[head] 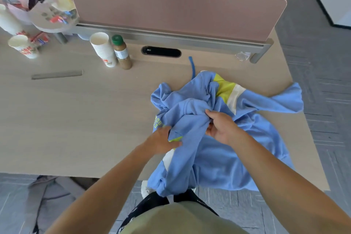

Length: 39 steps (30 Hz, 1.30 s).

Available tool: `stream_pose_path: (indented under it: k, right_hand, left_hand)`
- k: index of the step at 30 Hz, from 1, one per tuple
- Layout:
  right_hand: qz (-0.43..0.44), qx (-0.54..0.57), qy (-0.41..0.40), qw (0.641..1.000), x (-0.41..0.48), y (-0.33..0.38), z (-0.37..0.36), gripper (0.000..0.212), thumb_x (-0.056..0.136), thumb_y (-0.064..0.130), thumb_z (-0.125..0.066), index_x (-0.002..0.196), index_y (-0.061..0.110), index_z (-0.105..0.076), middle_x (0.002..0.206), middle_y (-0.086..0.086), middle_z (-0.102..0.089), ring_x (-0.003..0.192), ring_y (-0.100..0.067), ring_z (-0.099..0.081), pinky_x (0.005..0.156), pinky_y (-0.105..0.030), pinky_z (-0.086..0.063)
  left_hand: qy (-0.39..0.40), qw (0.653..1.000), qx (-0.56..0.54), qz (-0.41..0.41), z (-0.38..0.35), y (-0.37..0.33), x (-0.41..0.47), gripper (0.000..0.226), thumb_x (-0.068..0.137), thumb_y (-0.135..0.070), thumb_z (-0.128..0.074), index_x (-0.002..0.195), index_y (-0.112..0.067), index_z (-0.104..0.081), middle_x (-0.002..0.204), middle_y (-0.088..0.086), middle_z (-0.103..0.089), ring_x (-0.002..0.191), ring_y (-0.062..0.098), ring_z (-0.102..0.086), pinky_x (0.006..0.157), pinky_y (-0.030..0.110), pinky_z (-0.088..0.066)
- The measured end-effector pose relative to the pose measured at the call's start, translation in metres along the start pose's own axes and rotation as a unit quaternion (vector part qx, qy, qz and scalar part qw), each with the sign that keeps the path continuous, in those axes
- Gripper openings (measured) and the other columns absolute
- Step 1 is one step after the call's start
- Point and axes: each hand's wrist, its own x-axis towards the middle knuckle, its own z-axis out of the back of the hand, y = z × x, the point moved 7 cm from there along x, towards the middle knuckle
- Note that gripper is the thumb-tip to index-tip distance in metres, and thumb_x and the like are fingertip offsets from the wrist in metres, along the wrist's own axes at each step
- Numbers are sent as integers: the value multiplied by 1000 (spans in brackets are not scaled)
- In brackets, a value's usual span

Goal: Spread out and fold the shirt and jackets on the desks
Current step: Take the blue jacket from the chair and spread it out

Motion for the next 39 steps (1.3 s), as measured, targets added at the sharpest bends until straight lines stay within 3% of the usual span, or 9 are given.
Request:
stream_pose_path:
  k: [3,7,13,18,23,26,29,35,39]
  right_hand:
    - [14,-38,38,998,-12,4,-8,35,103,24,-53,129,2,-61,122,-21,-66,111,-32,-62,103,-50,-47]
    - [65,-70,-31,995,-26,16,10,19,101,24,-57,106,9,-68,107,-17,-69,98,-26,-65,96,-47,-52]
    - [141,-163,-124,968,-51,15,16,19,102,25,-56,92,13,-67,92,-6,-64,80,-15,-62,66,-30,-56]
    - [208,-203,-191,938,-72,18,13,26,101,25,-57,87,4,-63,88,-7,-55,81,-18,-55,71,-36,-60]
    - [215,-150,-151,953,-86,14,10,21,99,28,-57,91,10,-62,92,-9,-61,87,-20,-60,68,-34,-58]
    - [202,-110,-147,962,-92,6,24,14,100,26,-55,97,14,-63,98,-6,-64,88,-19,-61,69,-34,-55]
    - [183,-71,-145,970,-97,-11,45,9,101,24,-55,97,20,-62,100,-1,-64,90,-18,-61,70,-34,-54]
    - [147,-73,-93,982,-101,-55,64,13,103,24,-53,107,16,-62,89,-3,-57,67,-15,-54,70,-36,-56]
    - [143,-47,-60,987,-112,-64,52,10,102,24,-55,97,19,-61,89,-4,-53,72,-17,-52,68,-34,-57]
  left_hand:
    - [23,999,-41,-17,-8,1,6,32,87,-46,-68,75,-19,-54,79,-6,-54,84,17,-54,80,34,-46]
    - [33,961,-272,-38,31,1,-18,38,80,-49,-66,75,-15,-51,74,2,-46,73,16,-47,71,34,-42]
    - [43,981,-155,-106,74,-16,-53,32,99,-41,-57,84,-13,-51,68,-6,-36,61,9,-35,58,25,-31]
    - [180,981,-67,-31,73,-5,-76,74,56,-68,-80,112,-21,-67,101,-5,-71,92,15,-67,81,32,-54]
    - [275,951,116,77,34,25,-108,39,76,-46,-80,79,-14,-59,66,-1,-47,60,16,-44,58,24,-39]
    - [220,960,168,42,17,33,-122,40,88,-53,-64,83,-13,-65,76,-7,-58,76,12,-50,79,30,-42]
    - [144,989,-28,5,0,38,-142,57,80,-64,-55,94,-9,-64,89,-5,-57,86,12,-50,92,36,-43]
    - [-193,979,-47,-56,23,10,-194,35,105,-27,-47,72,-17,-39,65,-3,-32,60,13,-32,54,22,-28]
    - [-260,962,83,-16,49,6,-230,37,103,-35,-49,71,-17,-47,59,-2,-40,59,18,-40,55,32,-32]
